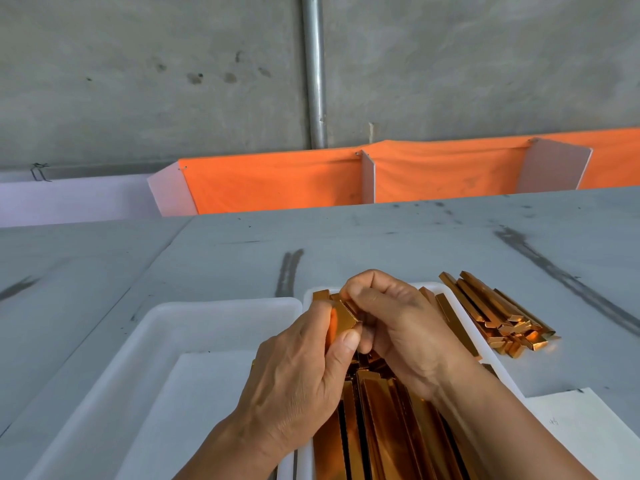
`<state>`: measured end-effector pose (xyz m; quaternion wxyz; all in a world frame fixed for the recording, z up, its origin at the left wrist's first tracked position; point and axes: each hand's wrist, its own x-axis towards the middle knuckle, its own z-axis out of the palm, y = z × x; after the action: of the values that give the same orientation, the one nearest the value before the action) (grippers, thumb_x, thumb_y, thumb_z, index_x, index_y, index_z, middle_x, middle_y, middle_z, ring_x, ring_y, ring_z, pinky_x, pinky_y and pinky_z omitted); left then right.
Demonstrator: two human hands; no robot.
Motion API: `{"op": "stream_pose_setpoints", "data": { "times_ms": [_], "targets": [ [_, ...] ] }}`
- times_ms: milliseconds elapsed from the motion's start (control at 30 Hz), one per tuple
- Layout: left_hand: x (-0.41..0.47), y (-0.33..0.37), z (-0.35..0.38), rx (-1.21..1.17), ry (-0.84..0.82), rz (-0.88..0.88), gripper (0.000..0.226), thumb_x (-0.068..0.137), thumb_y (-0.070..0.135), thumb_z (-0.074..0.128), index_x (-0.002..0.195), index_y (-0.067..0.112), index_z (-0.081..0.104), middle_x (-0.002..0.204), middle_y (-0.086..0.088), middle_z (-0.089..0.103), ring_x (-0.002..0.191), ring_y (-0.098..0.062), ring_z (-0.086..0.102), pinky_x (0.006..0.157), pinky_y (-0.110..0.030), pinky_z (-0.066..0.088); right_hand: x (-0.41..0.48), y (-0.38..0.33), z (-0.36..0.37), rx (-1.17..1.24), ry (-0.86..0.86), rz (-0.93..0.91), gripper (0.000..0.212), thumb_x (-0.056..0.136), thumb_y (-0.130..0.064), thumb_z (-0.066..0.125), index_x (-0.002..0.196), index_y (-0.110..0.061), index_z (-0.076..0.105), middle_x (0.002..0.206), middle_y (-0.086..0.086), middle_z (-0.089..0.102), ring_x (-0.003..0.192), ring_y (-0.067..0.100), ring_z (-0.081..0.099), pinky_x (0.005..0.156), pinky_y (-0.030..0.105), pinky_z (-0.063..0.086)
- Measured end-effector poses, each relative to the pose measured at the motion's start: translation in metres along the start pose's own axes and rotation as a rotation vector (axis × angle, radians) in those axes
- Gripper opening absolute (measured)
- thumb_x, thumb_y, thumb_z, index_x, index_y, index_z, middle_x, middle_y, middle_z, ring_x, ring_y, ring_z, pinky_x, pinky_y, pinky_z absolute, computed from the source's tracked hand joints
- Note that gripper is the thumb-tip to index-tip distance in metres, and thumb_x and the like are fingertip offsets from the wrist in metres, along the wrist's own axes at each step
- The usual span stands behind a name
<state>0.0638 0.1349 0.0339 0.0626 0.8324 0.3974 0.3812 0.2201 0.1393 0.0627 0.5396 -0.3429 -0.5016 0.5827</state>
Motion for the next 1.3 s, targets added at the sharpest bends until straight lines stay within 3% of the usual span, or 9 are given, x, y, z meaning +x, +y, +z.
{"op": "stream_pose_setpoints", "data": {
  "times_ms": [267, 433, 500, 633, 733, 833, 1000, 1200, 1300],
  "targets": [
    [-0.001, -0.004, 0.001, -0.046, 0.007, -0.022, 0.025, 0.096, 0.062, 0.022, 0.097, 0.04, 0.036, 0.066, 0.016, 0.049, 0.065, -0.004, 0.056, 0.05, -0.011, 0.039, 0.001, 0.002, 0.003, -0.09, -0.01, -0.038, 0.006, 0.085, -0.018, 0.068, 0.086, -0.012, 0.068, 0.067, 0.009, 0.058, 0.05, 0.014, 0.05, 0.05, 0.021, 0.046],
    [0.001, -0.009, 0.003, 0.015, 0.002, -0.053, 0.041, 0.091, 0.07, 0.012, 0.102, 0.04, 0.037, 0.071, 0.015, 0.05, 0.073, -0.003, 0.057, 0.054, -0.014, 0.043, 0.0, 0.001, 0.0, -0.209, 0.053, -0.068, 0.019, 0.088, -0.036, 0.064, 0.084, -0.018, 0.068, 0.068, 0.009, 0.065, 0.055, 0.018, 0.056, 0.057, 0.025, 0.05],
    [0.001, -0.011, 0.003, 0.06, -0.01, -0.063, 0.047, 0.091, 0.072, 0.012, 0.111, 0.039, 0.039, 0.078, 0.018, 0.053, 0.077, 0.0, 0.057, 0.058, -0.015, 0.046, 0.0, 0.002, 0.0, -0.308, 0.037, -0.071, 0.008, 0.087, -0.029, 0.071, 0.087, -0.021, 0.069, 0.068, 0.008, 0.066, 0.057, 0.015, 0.059, 0.058, 0.025, 0.051],
    [0.004, -0.014, -0.002, 0.085, -0.039, -0.156, 0.065, 0.079, 0.081, 0.024, 0.131, 0.043, 0.028, 0.1, 0.026, 0.044, 0.083, 0.009, 0.049, 0.065, -0.009, 0.039, 0.004, 0.006, -0.005, -0.344, 0.148, -0.057, 0.01, 0.092, -0.013, 0.067, 0.097, -0.021, 0.069, 0.062, 0.003, 0.062, 0.051, 0.012, 0.057, 0.054, 0.023, 0.051],
    [0.007, -0.018, -0.012, -0.032, -0.007, -0.354, 0.071, 0.075, 0.068, 0.06, 0.134, 0.048, 0.026, 0.108, 0.024, 0.045, 0.091, 0.002, 0.053, 0.07, -0.011, 0.04, 0.007, 0.002, -0.016, -0.257, 0.289, -0.043, 0.013, 0.095, -0.016, 0.063, 0.103, -0.024, 0.069, 0.063, 0.005, 0.064, 0.051, 0.014, 0.056, 0.054, 0.023, 0.05],
    [0.011, -0.02, -0.022, -0.449, 0.111, -0.532, 0.069, 0.07, 0.04, 0.083, 0.124, 0.05, 0.042, 0.107, 0.018, 0.058, 0.09, -0.005, 0.066, 0.066, -0.014, 0.052, 0.009, 0.001, -0.023, -0.134, 0.369, -0.016, 0.013, 0.097, -0.016, 0.061, 0.105, -0.023, 0.068, 0.063, 0.007, 0.064, 0.049, 0.013, 0.054, 0.049, 0.02, 0.047],
    [0.015, -0.021, -0.026, -0.936, 0.139, -0.494, 0.055, 0.059, 0.032, 0.082, 0.109, 0.046, 0.065, 0.096, 0.005, 0.071, 0.094, -0.017, 0.071, 0.076, -0.026, 0.058, 0.009, 0.004, -0.017, -0.199, 0.327, 0.058, 0.011, 0.098, -0.022, 0.059, 0.106, -0.022, 0.066, 0.06, 0.008, 0.063, 0.044, 0.014, 0.049, 0.049, 0.022, 0.045],
    [0.014, -0.022, -0.02, -0.934, 0.113, -0.398, 0.043, 0.06, 0.043, 0.081, 0.102, 0.037, 0.072, 0.094, 0.004, 0.073, 0.096, -0.009, 0.067, 0.073, -0.017, 0.054, 0.005, 0.008, -0.004, -0.366, 0.142, 0.125, 0.012, 0.099, -0.025, 0.058, 0.101, -0.016, 0.066, 0.069, 0.001, 0.071, 0.043, 0.009, 0.051, 0.042, 0.021, 0.042],
    [0.014, -0.025, -0.019, -0.749, 0.188, -0.407, 0.028, 0.07, 0.051, 0.077, 0.091, 0.036, 0.07, 0.095, 0.009, 0.07, 0.097, -0.005, 0.066, 0.073, -0.013, 0.051, 0.006, 0.011, -0.004, -0.58, 0.23, 0.049, 0.009, 0.096, -0.03, 0.06, 0.093, -0.026, 0.067, 0.061, 0.001, 0.066, 0.044, 0.004, 0.056, 0.045, 0.016, 0.042]
  ]
}}
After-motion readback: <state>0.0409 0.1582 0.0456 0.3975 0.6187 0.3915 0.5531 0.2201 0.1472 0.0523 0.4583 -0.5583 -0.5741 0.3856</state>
